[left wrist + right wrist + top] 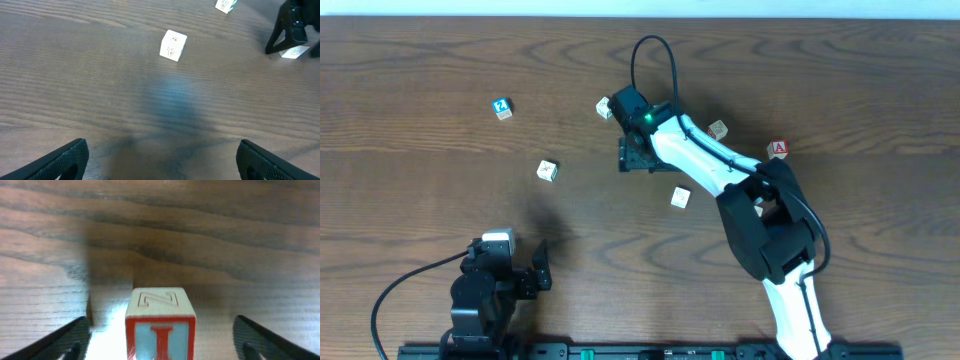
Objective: Spell out Ai2
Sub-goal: 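Move the right gripper to the red 'A' block and grasp it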
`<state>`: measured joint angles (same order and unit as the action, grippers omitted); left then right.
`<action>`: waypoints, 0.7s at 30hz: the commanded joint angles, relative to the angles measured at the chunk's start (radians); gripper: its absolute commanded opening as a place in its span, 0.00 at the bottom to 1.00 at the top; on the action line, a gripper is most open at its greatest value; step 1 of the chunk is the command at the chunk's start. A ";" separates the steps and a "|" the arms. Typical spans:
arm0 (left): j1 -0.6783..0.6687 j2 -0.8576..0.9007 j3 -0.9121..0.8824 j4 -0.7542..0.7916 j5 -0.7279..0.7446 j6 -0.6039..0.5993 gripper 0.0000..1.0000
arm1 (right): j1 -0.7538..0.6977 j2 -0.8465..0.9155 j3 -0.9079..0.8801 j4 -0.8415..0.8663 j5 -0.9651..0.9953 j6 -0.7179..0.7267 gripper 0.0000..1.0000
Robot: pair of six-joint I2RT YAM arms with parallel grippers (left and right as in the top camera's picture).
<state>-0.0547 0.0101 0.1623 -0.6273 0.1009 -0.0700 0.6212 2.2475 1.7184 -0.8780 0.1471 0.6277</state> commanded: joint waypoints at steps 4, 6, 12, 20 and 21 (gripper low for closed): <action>0.004 -0.006 -0.005 0.000 0.000 0.011 0.95 | -0.031 -0.058 0.287 -0.196 0.022 -0.071 0.99; 0.004 -0.006 -0.005 -0.001 0.000 0.011 0.95 | -0.047 -0.087 0.415 -0.291 0.043 -0.136 0.99; 0.004 -0.006 -0.005 -0.001 0.000 0.011 0.96 | -0.151 -0.223 0.670 -0.538 0.131 -0.258 0.99; 0.004 -0.006 -0.005 -0.001 0.000 0.011 0.95 | -0.443 -0.322 0.662 -0.707 0.004 -0.383 0.99; 0.004 -0.006 -0.005 -0.001 0.000 0.011 0.95 | -0.480 -0.326 0.659 -0.702 -0.056 -0.416 0.99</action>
<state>-0.0547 0.0101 0.1623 -0.6277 0.1009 -0.0700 0.2028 1.9099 2.3936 -1.5818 0.2211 0.3050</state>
